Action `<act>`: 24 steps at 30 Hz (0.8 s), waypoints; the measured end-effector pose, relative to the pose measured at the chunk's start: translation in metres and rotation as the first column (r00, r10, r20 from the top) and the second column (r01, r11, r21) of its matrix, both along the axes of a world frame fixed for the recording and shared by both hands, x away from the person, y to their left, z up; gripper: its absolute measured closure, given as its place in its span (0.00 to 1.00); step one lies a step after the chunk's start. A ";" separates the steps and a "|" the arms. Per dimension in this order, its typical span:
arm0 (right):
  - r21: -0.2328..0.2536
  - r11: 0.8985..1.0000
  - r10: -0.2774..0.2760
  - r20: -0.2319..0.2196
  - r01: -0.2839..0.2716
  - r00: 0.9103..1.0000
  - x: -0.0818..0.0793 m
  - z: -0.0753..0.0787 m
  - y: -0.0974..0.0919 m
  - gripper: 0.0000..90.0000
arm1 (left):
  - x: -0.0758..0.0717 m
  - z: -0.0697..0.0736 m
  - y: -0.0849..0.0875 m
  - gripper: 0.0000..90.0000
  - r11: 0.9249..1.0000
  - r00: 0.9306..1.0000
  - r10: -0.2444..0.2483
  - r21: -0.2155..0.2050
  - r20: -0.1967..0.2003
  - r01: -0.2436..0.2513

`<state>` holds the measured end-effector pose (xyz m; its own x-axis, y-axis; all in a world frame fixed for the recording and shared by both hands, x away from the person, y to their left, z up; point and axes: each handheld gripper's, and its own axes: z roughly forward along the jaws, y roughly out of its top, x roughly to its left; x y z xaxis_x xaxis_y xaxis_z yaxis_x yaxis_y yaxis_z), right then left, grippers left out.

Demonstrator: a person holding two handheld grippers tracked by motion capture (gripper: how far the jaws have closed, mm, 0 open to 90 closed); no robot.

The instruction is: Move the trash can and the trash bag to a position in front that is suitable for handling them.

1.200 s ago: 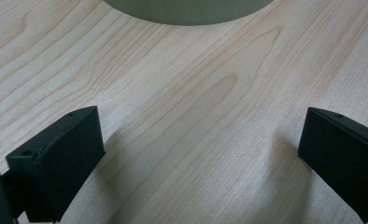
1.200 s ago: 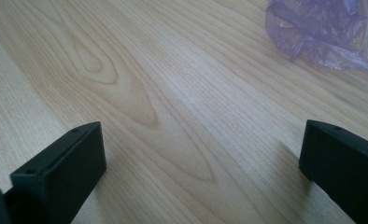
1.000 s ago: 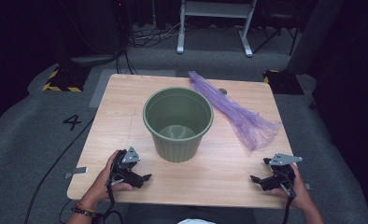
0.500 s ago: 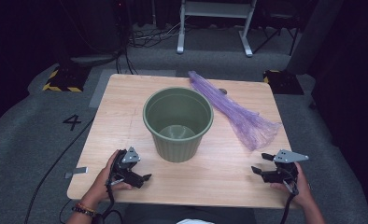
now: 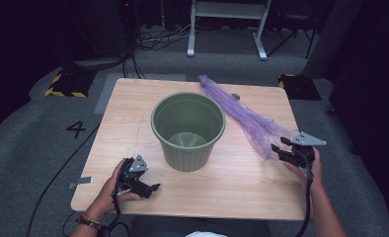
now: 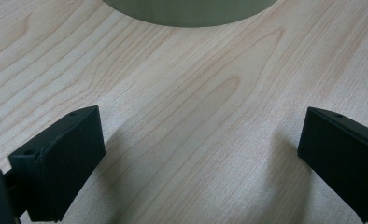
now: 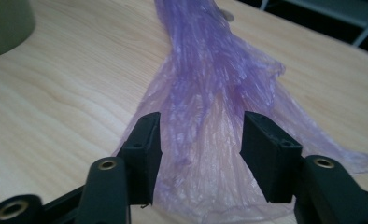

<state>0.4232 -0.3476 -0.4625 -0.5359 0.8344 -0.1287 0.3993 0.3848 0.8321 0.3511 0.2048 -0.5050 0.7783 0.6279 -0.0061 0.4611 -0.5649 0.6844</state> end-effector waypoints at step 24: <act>0.023 0.997 0.079 -0.174 -0.076 0.982 0.008 -0.037 -0.001 0.96 | 0.000 0.000 0.000 0.01 1.000 1.000 0.000 -0.003 -0.002 0.000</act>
<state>0.4308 -0.3482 -0.4991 -0.6121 0.7907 -0.0145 0.5082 0.4074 0.7588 0.3509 0.2046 -0.5051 0.7784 0.6277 -0.0097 0.4626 -0.5630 0.6848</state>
